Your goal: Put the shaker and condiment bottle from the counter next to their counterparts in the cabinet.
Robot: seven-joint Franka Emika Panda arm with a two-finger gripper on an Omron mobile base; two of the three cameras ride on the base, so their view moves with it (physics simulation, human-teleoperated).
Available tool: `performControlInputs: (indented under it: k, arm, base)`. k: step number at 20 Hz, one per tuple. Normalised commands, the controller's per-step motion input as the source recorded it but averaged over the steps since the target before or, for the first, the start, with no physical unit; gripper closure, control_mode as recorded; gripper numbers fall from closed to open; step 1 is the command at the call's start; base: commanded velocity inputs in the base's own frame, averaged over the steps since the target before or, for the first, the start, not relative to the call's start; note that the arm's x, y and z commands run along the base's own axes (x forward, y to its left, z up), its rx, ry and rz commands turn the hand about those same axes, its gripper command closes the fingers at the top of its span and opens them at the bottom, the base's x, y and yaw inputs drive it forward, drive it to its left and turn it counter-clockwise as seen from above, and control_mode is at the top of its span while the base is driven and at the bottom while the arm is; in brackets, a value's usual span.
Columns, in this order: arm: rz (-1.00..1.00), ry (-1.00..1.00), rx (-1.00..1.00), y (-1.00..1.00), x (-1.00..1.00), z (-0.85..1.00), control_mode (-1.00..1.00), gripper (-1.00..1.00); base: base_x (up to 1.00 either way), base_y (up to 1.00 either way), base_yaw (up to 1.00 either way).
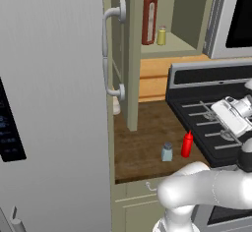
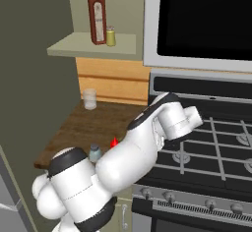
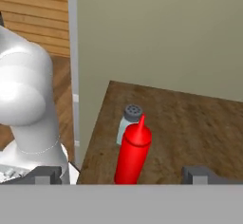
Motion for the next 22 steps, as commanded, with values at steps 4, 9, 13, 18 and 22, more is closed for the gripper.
performControlInputs:
  k: [4,9,13,18,22]
  arm:
    - [0.00,0.00,0.00,0.00,0.00,-0.37,-1.00,-1.00]
    - [-0.08,0.00,0.00,0.01,0.00,-0.30,-1.00,-1.00]
    - [-0.11,0.00,0.00,0.07,0.08,-0.19,-1.00,-1.00]
    - [-0.07,0.00,0.00,0.11,0.07,-0.16,-1.00,-1.00]
    - [0.00,-0.01,0.00,0.09,0.00,-0.03,-1.00,-1.00]
  base:
    - [0.00,0.00,0.00]
    - [0.00,0.00,0.00]
    - [0.00,0.00,0.00]
    - [0.00,0.00,0.00]
    - [0.00,0.00,0.00]
